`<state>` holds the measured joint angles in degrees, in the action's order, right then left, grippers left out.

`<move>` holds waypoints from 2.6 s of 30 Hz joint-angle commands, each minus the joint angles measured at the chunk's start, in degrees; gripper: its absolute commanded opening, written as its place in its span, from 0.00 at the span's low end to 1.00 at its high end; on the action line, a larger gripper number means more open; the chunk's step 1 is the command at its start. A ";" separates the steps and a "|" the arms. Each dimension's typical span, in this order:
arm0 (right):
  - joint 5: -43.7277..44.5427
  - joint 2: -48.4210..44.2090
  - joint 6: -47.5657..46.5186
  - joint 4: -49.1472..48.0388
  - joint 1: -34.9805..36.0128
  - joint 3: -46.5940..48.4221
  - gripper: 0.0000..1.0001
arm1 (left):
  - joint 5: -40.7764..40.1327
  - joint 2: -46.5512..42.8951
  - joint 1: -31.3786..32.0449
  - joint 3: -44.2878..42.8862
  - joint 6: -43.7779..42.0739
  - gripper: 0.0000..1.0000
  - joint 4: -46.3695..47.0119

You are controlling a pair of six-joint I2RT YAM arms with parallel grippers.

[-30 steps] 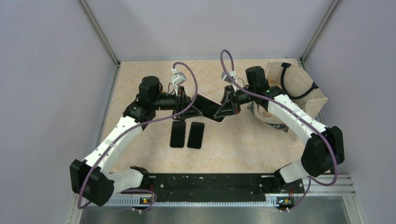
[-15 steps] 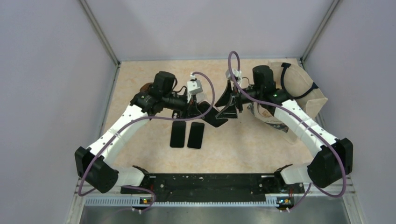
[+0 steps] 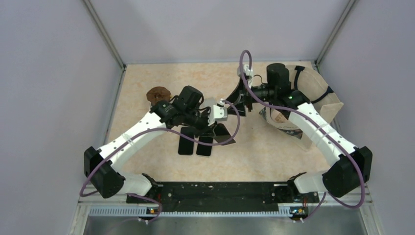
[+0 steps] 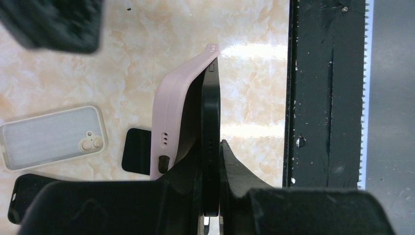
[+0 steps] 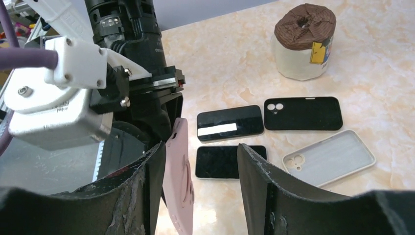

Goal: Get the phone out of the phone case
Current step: Remove the phone case from the phone, then place the phone case at the center of the board.

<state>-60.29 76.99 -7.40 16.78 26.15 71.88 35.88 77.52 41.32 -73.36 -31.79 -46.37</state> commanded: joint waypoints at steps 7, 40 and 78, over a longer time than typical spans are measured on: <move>2.02 0.38 -1.05 -2.45 3.92 -3.57 0.54 | -2.53 1.45 1.57 -4.95 -0.77 0.00 3.63; 8.02 5.52 -4.15 -2.99 8.65 -9.64 0.00 | -4.60 1.18 1.75 -5.36 0.98 0.00 7.86; 20.84 52.35 6.96 8.93 -9.87 27.85 0.00 | -5.20 -13.57 -1.52 4.40 -6.38 0.00 -4.95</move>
<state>-38.87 125.78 -1.06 24.95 16.53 97.32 28.91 64.34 39.99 -67.94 -38.96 -56.03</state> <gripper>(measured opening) 0.104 0.133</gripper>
